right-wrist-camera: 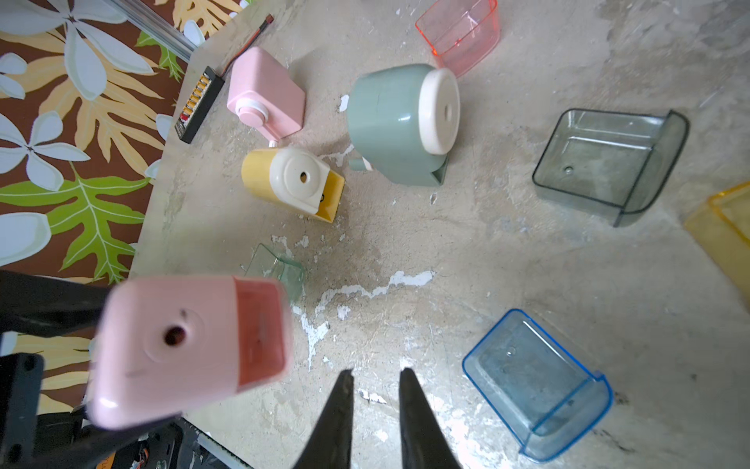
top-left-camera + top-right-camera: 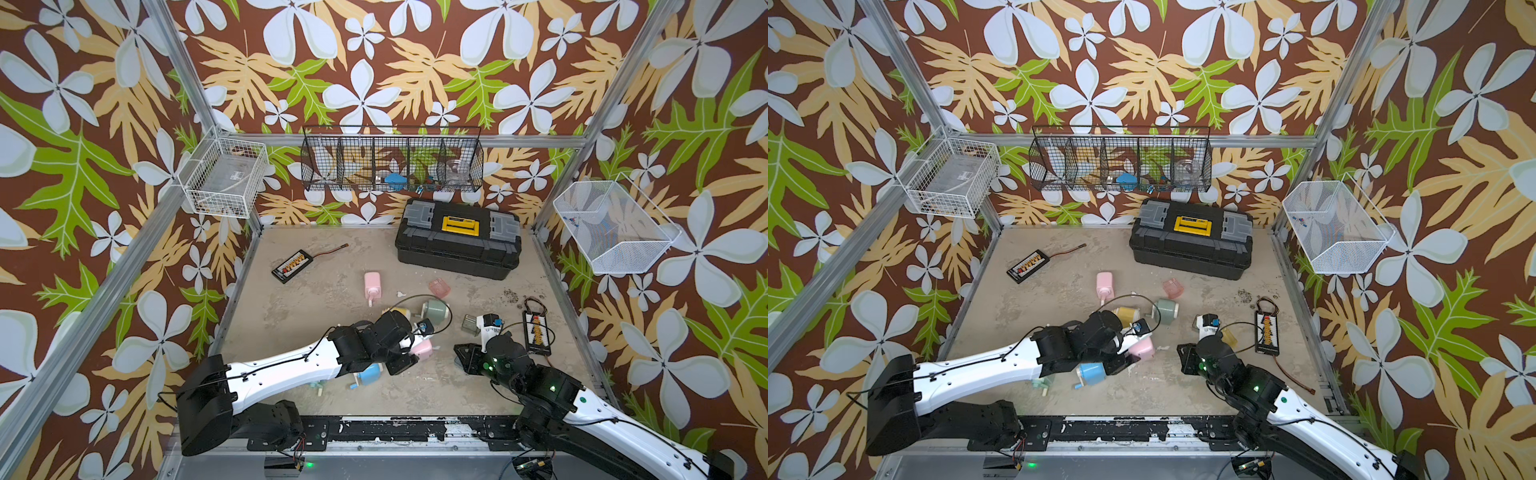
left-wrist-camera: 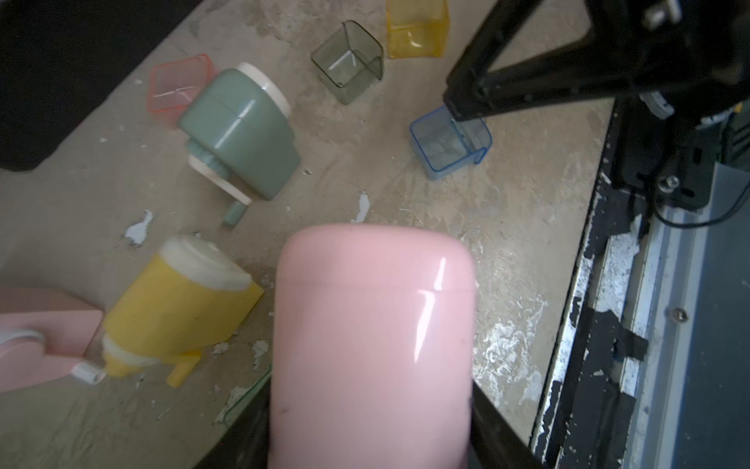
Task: Put the tray back into the pencil sharpener
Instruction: Place the pencil sharpener at the center of the board.
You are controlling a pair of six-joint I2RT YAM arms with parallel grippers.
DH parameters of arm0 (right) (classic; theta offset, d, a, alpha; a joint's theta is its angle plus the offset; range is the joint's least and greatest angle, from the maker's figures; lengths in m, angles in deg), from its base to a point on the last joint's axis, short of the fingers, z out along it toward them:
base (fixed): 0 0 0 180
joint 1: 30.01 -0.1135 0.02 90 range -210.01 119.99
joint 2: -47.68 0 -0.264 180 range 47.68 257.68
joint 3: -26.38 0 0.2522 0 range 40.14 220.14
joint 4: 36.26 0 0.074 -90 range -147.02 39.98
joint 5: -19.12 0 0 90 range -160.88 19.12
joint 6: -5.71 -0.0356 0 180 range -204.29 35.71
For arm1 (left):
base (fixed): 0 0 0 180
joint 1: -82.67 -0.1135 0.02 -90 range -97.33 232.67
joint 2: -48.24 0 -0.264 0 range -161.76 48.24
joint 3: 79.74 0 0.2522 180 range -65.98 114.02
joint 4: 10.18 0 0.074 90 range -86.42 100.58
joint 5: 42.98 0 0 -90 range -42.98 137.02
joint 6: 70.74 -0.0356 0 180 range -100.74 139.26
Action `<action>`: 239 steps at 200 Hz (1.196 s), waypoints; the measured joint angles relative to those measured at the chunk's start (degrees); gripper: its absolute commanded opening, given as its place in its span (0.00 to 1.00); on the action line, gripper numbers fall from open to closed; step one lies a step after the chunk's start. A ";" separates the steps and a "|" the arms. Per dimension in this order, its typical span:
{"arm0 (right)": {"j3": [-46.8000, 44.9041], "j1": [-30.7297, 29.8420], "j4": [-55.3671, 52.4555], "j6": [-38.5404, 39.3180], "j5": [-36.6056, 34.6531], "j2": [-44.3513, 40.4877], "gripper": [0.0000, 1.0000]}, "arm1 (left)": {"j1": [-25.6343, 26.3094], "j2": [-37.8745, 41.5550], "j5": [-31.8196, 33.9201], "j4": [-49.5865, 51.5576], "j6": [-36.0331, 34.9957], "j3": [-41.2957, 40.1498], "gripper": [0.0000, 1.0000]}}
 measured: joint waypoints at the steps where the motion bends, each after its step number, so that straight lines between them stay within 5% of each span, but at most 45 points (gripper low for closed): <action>1: 0.00 0.00 0.00 0.00 -0.11 -0.04 0.23 | -0.04 0.22 0.31 0.13 0.39 0.13 0.00; 45: -0.02 0.00 0.00 0.39 -0.59 -0.17 0.23 | -4.83 6.01 7.37 3.52 9.88 0.87 0.00; 142: -1.07 0.00 1.90 1.53 0.39 0.63 0.22 | -33.90 -5.22 10.62 9.49 21.90 8.52 0.00; 239: -2.38 0.00 2.78 3.15 2.08 -0.44 0.23 | -40.33 -27.04 14.38 8.22 22.86 20.17 0.00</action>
